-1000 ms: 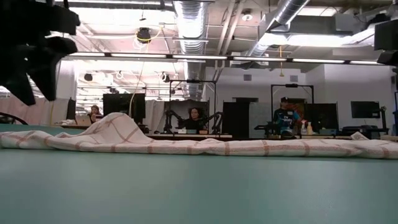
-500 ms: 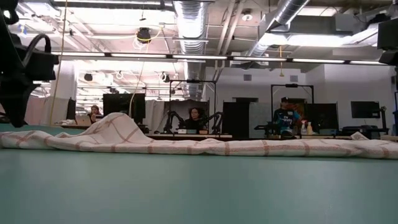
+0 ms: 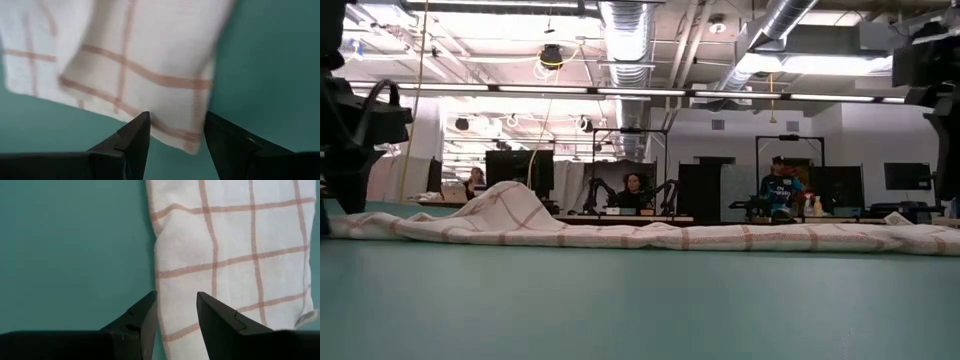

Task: Roll towel
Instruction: Roll the white towel

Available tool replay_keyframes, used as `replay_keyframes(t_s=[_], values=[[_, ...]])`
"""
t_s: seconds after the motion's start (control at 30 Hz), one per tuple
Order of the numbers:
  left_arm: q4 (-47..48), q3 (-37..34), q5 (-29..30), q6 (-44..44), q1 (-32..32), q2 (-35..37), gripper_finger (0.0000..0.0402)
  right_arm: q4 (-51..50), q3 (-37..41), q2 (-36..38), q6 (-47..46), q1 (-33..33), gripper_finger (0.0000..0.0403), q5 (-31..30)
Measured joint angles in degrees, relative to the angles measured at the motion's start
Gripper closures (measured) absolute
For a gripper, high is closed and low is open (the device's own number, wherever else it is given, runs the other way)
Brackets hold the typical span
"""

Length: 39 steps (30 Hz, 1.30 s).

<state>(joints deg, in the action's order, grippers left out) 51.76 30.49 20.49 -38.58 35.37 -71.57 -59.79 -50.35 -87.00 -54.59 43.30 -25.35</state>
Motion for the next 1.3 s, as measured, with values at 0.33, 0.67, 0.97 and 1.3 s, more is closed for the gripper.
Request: replay_keyframes(t_s=[0.33, 0.67, 0.97, 1.3], values=[[0.1, -0.1, 0.7, -1.6, 0.0, 0.0, 0.0334, 6.9, 5.9, 0.0, 4.9, -1.4, 0.0243, 4.0], [0.3, -0.1, 1.0, -1.7, 0.0, 0.0, 0.0365, 2.5, 6.1, 0.0, 2.5, -2.2, 0.0243, 10.2], [0.4, -0.1, 1.4, -2.4, -0.4, 0.0, 0.0366, 4.7, 9.8, -2.8, -0.5, -2.1, 0.0268, 12.4], [7.3, 1.9, 7.1, -11.3, -0.4, 0.0, 0.0400, -6.5, 4.9, -4.0, -4.2, -3.0, 0.0394, 11.9]])
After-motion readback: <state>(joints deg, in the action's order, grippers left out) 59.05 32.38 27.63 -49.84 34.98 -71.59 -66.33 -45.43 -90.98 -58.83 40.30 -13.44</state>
